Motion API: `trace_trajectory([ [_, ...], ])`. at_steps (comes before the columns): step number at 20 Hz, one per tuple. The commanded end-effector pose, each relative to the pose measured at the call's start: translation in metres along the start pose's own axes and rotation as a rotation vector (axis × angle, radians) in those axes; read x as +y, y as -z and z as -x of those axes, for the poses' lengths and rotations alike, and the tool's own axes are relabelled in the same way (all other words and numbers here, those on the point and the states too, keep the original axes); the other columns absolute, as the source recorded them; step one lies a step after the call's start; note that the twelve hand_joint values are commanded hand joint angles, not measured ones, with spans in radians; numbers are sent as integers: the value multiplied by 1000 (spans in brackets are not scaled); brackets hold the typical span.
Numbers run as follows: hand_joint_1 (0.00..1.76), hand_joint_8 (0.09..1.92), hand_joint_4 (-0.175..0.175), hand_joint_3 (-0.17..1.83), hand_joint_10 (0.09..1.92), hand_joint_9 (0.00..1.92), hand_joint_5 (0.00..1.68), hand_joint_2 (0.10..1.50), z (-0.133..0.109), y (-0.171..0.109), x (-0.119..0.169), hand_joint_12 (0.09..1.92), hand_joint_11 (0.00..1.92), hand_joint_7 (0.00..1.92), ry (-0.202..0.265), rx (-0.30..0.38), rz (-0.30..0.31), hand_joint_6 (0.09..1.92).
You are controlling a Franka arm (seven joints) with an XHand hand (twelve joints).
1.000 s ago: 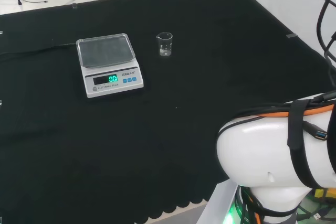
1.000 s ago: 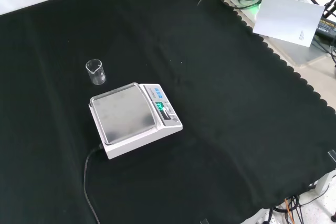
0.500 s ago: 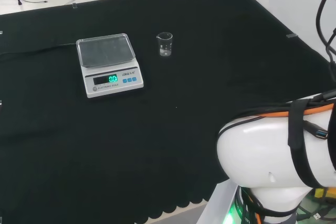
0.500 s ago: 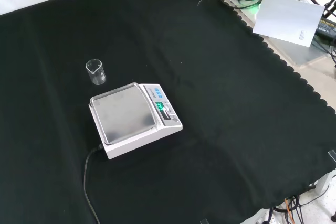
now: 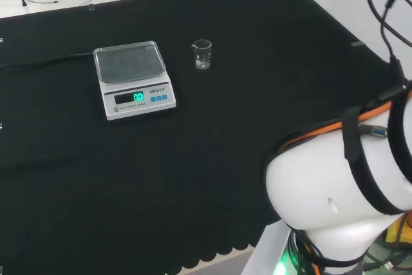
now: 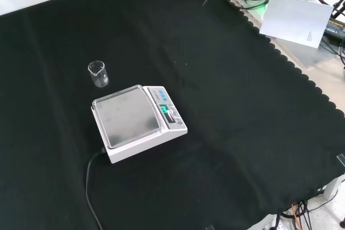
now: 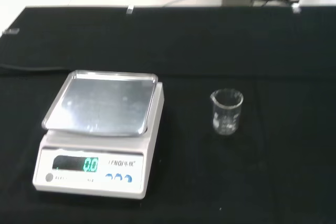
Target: Pick up the beaker.
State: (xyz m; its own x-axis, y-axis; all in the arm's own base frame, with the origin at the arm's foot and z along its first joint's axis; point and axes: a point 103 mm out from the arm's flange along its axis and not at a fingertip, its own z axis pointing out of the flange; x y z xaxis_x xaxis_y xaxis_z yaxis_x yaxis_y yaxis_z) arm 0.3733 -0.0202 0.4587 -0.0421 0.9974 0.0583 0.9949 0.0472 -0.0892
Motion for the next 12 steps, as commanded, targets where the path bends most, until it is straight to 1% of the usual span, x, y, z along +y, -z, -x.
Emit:
trace_trajectory([
  [1,694,769,-40,-175,825,550,428,1084,21,-58,85,1442,209,402,76,73,-87,570],
  [4,698,774,-43,-175,827,551,431,1087,26,-76,104,1440,215,403,87,77,-112,576],
  [5,699,775,-44,-175,828,552,432,1087,20,-82,112,1439,217,403,88,74,-116,577],
  [7,701,778,-45,-175,829,552,433,1089,20,-92,126,1437,220,404,104,89,-125,582],
  [8,702,780,-45,-175,829,553,434,1089,23,-96,131,1436,221,404,95,108,-121,584],
  [9,703,781,-46,-175,830,554,434,1089,23,-100,138,1435,222,404,96,107,-126,586],
  [10,704,782,-46,-175,831,554,435,1090,26,-105,145,1435,223,404,98,132,-126,587],
  [11,705,783,-46,-175,831,554,435,1090,25,-113,152,1434,224,404,142,111,-132,589],
  [12,706,784,-47,-175,831,554,436,1090,25,-120,159,1434,225,404,151,108,-142,590],
])
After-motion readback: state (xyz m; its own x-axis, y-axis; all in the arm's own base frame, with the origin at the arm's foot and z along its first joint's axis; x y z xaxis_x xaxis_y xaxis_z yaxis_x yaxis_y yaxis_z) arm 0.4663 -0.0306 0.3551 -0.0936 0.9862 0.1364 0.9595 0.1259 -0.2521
